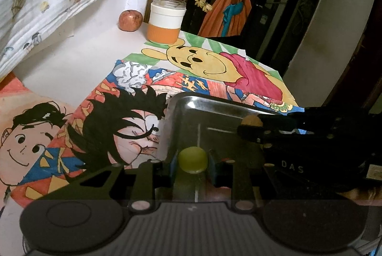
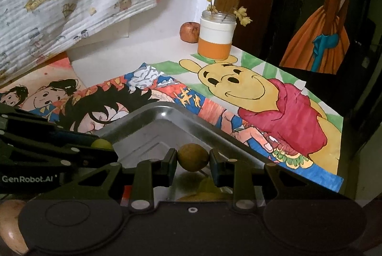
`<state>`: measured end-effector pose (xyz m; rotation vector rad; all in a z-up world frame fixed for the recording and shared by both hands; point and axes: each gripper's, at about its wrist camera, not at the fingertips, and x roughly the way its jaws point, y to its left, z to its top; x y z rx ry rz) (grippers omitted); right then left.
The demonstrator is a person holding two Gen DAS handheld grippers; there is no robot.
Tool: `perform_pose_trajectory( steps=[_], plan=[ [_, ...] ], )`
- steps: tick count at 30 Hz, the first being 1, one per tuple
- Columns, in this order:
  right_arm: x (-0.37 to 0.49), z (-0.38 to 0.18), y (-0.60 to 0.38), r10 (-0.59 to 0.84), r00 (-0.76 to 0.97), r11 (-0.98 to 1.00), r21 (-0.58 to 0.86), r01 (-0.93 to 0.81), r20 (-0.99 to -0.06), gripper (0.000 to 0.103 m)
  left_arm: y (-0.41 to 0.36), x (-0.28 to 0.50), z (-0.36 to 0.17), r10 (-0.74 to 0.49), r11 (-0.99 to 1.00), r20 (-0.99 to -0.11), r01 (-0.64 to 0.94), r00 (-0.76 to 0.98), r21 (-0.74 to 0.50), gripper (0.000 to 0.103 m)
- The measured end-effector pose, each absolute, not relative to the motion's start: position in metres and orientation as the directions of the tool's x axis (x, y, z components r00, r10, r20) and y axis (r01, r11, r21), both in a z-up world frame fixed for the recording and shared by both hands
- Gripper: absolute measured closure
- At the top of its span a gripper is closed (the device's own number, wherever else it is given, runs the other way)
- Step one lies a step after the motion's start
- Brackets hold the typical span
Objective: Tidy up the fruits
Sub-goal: 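Lift both held grapes and carry them over the tray, then lower both grapes into the tray and open both tools to release them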
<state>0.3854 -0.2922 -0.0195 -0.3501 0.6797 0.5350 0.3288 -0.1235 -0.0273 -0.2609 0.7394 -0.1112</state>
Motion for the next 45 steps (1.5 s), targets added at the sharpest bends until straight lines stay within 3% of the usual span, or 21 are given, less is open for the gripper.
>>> perform_pose_trajectory(
  steps=[26, 35, 45],
  plan=[
    [0.388, -0.025, -0.297, 0.339, 0.654, 0.823, -0.123, -0.554, -0.677, 0.069, -0.123, 0.329, -0.028, -0.196, 0.96, -0.651, 0.009, 0.733, -0.279, 0.073],
    [0.386, -0.025, -0.306, 0.349, 0.662, 0.842, -0.088, -0.532, -0.664, 0.053, -0.12, 0.323, -0.024, -0.196, 0.954, -0.644, -0.01, 0.74, -0.301, 0.072],
    [0.378, -0.02, -0.313, 0.357, 0.678, 0.857, -0.064, -0.511, -0.642, 0.036, -0.12, 0.314, -0.008, -0.169, 0.959, -0.613, -0.015, 0.772, -0.283, 0.053]
  ],
)
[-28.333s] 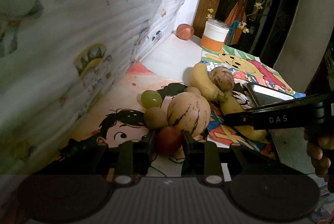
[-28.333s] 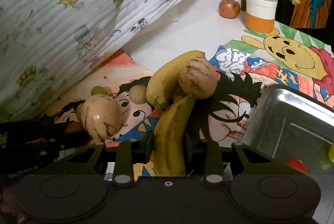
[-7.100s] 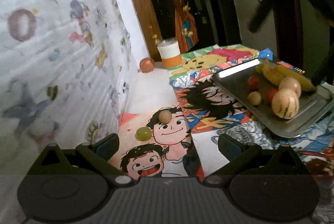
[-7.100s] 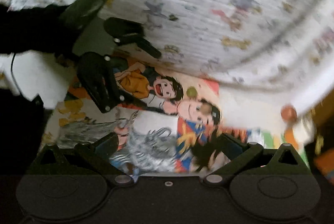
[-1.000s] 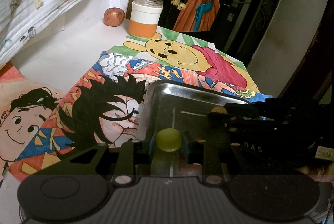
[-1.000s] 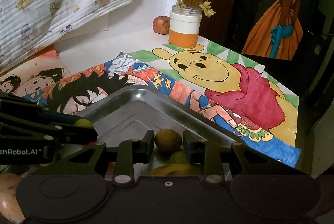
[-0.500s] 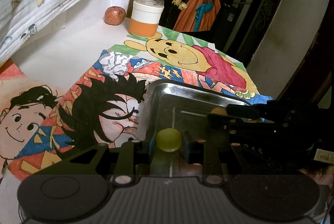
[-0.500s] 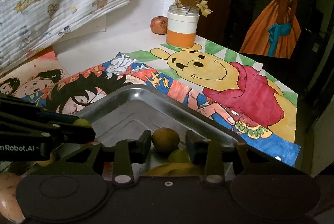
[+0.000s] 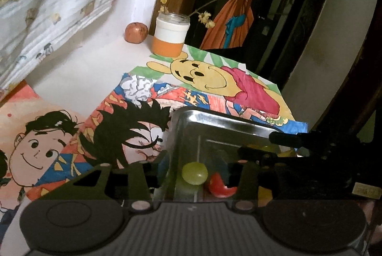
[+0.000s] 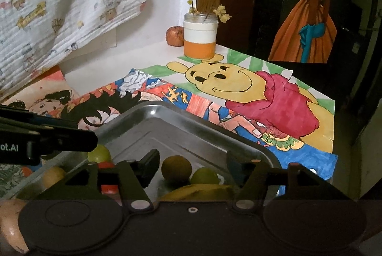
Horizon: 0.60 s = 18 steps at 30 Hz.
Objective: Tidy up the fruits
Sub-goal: 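Lower both grapes into the tray and open both tools to release them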
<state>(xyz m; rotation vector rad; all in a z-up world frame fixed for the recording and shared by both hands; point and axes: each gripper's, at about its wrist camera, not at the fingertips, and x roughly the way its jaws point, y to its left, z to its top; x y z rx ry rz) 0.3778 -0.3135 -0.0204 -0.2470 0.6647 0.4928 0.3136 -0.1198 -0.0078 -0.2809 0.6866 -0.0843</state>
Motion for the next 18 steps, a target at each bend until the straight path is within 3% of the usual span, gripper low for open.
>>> perform_pose_trajectory(
  steps=[8, 12, 18],
  plan=[
    [0.365, -0.009, -0.323, 0.344, 0.713, 0.881, -0.052, -0.47, -0.611, 0.022, -0.113, 0.304, 0.001, -0.132, 0.958, -0.603, -0.055, 0.787, -0.281, 0.038],
    [0.355, 0.0, -0.328, 0.338, 0.733, 0.893, -0.044, -0.447, -0.59, 0.015, -0.112, 0.294, 0.008, -0.087, 0.962, -0.586, -0.086, 0.806, -0.26, 0.019],
    [0.333, 0.02, -0.331, 0.339, 0.765, 0.901, -0.045, -0.431, -0.547, 0.007, -0.109, 0.279, 0.019, -0.04, 0.965, -0.56, -0.112, 0.828, -0.235, 0.008]
  ],
)
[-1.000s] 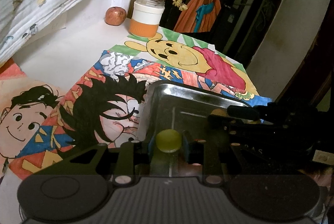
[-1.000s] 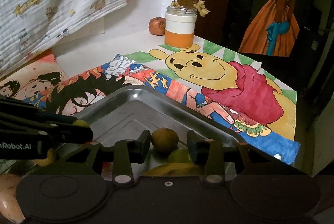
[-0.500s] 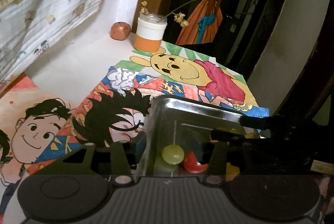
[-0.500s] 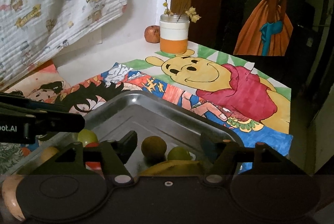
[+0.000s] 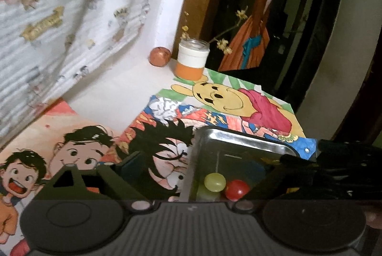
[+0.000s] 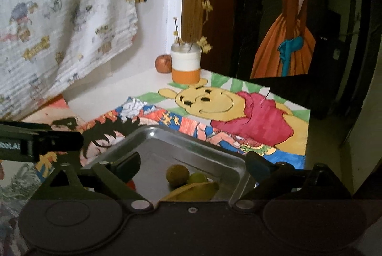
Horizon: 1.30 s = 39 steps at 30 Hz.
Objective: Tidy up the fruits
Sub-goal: 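Lower both grapes into the tray and open both tools to release them, then lift both open tools up and back away from the tray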
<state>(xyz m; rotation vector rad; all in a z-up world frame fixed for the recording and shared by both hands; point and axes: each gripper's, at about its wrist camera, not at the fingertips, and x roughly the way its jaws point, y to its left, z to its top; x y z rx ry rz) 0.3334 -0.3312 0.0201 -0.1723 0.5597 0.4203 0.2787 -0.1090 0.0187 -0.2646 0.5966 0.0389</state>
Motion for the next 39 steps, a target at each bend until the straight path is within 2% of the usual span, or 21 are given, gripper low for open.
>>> perform_pose_trajectory(
  steps=[4, 9, 24, 39],
  plan=[
    [0.32, 0.033, -0.333, 0.34, 0.78, 0.909, -0.031, -0.417, -0.525, 0.001, -0.106, 0.269, 0.025, -0.026, 0.966, -0.548, -0.121, 0.836, -0.23, 0.004],
    [0.308, 0.041, -0.335, 0.336, 0.79, 0.916, -0.018, -0.401, -0.513, 0.001, -0.102, 0.256, 0.032, -0.004, 0.963, -0.53, -0.14, 0.848, -0.232, 0.0],
    [0.25, 0.06, -0.34, 0.316, 0.819, 0.936, 0.016, -0.351, -0.479, 0.001, -0.098, 0.21, 0.049, 0.024, 0.97, -0.482, -0.137, 0.876, -0.2, 0.0],
    [0.184, 0.052, -0.347, 0.28, 0.872, 0.959, 0.082, -0.27, -0.402, 0.001, -0.089, 0.161, 0.051, 0.021, 0.973, -0.444, -0.121, 0.896, -0.197, 0.0]
  ],
)
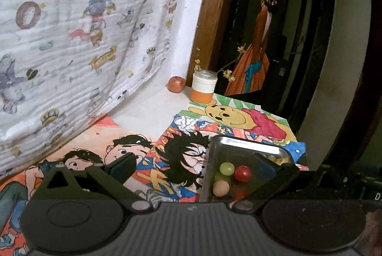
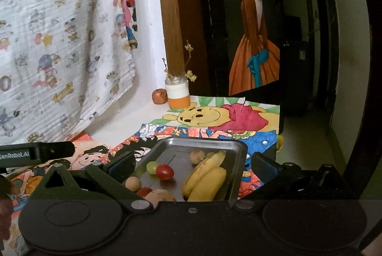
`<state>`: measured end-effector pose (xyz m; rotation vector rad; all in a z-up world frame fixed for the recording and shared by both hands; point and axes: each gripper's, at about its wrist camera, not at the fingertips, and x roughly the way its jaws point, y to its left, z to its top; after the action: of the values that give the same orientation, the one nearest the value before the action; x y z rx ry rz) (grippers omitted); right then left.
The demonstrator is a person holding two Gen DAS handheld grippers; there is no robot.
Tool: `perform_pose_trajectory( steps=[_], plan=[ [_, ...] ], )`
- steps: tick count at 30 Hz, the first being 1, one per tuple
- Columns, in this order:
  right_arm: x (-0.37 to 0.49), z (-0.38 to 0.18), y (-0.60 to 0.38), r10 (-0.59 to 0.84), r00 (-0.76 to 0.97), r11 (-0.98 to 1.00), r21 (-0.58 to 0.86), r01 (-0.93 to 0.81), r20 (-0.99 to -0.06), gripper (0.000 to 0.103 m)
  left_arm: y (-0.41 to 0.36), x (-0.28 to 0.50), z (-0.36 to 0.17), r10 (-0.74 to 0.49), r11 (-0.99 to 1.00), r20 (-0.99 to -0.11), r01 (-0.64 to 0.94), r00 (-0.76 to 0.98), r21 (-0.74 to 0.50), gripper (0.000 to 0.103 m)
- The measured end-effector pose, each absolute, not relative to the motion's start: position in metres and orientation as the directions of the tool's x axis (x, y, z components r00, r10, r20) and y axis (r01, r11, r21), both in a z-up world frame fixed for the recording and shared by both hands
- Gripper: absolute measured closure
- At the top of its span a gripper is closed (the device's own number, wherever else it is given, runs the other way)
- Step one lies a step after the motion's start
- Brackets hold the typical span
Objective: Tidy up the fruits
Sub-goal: 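Lift both open tools up and back away from the tray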
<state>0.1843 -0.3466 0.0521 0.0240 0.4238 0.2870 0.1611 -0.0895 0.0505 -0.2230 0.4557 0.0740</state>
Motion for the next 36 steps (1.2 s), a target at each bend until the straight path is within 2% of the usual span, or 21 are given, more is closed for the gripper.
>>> perform_pose_trajectory(
  steps=[9, 21, 31, 36],
  plan=[
    [0.144, 0.046, -0.331, 0.252, 0.89, 0.967, 0.077, -0.241, -0.381, 0.001, -0.086, 0.137, 0.049, 0.023, 0.976, -0.412, -0.11, 0.911, -0.19, 0.0],
    [0.103, 0.033, -0.32, 0.173, 0.933, 0.983, 0.115, -0.144, -0.314, 0.0, -0.076, 0.116, 0.031, 0.007, 0.979, -0.432, -0.095, 0.902, -0.182, 0.0],
    [0.088, 0.015, -0.311, 0.164, 0.915, 0.985, 0.115, -0.131, -0.368, 0.0, -0.067, 0.101, 0.019, 0.001, 0.981, -0.432, -0.084, 0.902, -0.173, 0.0],
    [0.079, 0.013, -0.307, 0.147, 0.923, 0.988, 0.096, -0.121, -0.354, 0.0, -0.06, 0.094, 0.013, 0.013, 0.982, -0.438, -0.095, 0.899, -0.166, 0.0]
  ],
)
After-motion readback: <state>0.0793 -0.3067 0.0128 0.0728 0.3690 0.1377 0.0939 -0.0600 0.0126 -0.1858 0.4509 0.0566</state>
